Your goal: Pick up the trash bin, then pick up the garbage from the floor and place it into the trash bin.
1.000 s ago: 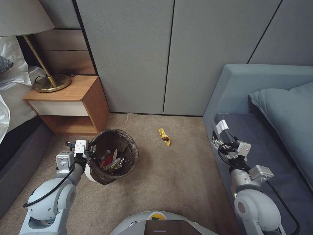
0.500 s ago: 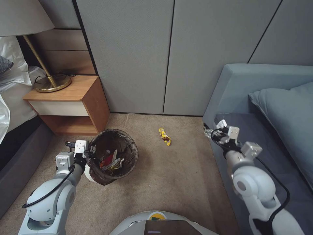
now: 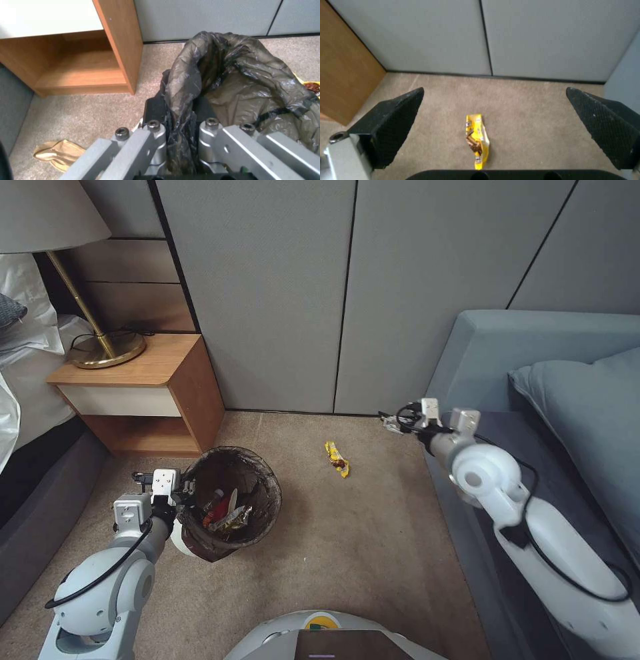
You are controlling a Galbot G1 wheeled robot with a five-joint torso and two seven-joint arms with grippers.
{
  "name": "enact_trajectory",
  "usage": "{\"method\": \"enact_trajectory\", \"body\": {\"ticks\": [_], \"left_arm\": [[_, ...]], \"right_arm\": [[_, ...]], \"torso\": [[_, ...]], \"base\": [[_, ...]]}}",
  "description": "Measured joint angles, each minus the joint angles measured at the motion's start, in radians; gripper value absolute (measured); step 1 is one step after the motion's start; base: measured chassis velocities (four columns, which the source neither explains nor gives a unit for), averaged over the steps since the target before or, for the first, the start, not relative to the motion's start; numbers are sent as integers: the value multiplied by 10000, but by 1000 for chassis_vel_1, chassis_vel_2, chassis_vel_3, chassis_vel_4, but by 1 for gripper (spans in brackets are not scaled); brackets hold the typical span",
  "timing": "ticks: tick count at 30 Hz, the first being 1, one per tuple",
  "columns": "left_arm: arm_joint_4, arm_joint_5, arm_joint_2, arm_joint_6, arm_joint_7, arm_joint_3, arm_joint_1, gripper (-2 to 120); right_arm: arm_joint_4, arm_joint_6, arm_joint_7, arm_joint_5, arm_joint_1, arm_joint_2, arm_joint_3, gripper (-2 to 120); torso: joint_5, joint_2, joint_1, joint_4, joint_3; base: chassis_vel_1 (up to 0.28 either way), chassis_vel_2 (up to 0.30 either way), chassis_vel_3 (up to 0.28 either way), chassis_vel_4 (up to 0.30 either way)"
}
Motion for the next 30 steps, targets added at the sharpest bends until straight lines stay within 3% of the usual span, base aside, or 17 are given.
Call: {"method": "enact_trajectory", "body": {"ticks": [4, 14, 17, 22, 30], "left_arm": [[22, 21, -17, -1, -3, 5, 2, 7], [45, 73, -78, 0, -6, 11, 29, 7], [80, 119, -107, 0, -7, 11, 46, 7], [108, 166, -131, 0, -8, 27, 46, 7], [161, 249, -200, 0, -8, 65, 77, 7]], "right_arm": [[-1006, -37, -25, 112, 1038, 205, -947, 100], [-2865, -5, -337, -494, 1745, 864, -1934, 100], [-4267, 49, -629, -865, 2120, 1387, -2378, 100], [-5099, 125, -874, -1211, 2385, 1762, -2626, 100], [-6777, 287, -1278, -1795, 2923, 3006, -3134, 100]], "torso": [[-1, 0, 0, 3, 0], [0, 0, 0, -2, 0], [-1, 0, 1, -1, 0], [-4, 0, 0, -1, -1], [-2, 0, 0, 1, -2]], "base": [[0, 0, 0, 0], [0, 0, 0, 0], [0, 0, 0, 0], [0, 0, 0, 0], [0, 0, 0, 0]]}}
